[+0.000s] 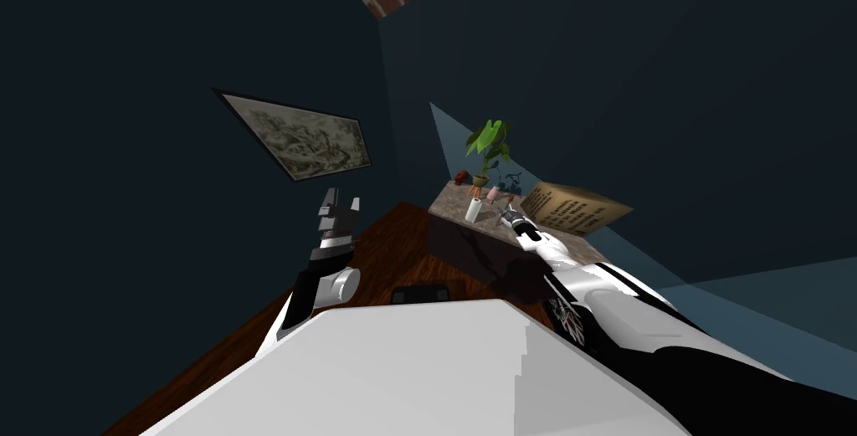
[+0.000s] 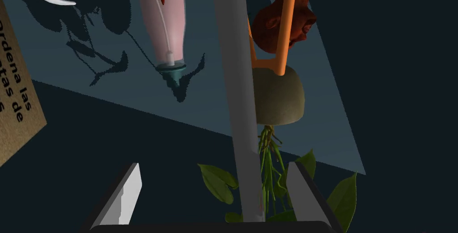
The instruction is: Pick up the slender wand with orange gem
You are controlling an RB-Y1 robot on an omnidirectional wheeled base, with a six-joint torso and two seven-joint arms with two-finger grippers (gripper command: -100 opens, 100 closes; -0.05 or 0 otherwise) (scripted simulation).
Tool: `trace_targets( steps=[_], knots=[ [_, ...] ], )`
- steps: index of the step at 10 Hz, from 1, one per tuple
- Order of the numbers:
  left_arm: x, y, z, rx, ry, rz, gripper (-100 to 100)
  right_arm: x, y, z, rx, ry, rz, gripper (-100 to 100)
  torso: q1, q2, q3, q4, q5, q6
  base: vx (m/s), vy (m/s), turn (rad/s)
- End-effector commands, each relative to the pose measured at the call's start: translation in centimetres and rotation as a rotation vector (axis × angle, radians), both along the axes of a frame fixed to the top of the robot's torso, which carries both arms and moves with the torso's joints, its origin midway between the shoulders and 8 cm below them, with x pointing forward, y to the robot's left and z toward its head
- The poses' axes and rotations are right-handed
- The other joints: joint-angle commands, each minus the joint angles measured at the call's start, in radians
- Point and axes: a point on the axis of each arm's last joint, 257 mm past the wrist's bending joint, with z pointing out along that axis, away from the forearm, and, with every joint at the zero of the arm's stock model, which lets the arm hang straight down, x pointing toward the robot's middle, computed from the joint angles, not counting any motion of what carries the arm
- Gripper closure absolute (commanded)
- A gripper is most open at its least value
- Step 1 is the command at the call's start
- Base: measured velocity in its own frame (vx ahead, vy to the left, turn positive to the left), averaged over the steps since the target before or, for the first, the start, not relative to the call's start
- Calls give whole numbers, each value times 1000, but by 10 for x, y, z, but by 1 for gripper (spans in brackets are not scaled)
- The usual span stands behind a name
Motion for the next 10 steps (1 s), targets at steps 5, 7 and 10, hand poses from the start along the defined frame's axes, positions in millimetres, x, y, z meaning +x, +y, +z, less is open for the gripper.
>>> trace_targets(
  steps=[5, 7, 10],
  knots=[
    [0, 0, 0, 0, 0, 0, 0, -1, -4, -3, -3, 11, -15, 100, -1, -2, -1, 0, -1, 0, 1, -2, -3],
    [0, 0, 0, 0, 0, 0, 0, -2, -5, -3, -5, 13, -16, 100, -1, -2, -1, 0, -1, -1, 0, 0, 0],
    [0, 0, 0, 0, 0, 0, 0, -11, 12, -38, 36, 58, 1, 100, -3, -5, -5, -5, -7, -2, 59, -37, -32]
  ],
)
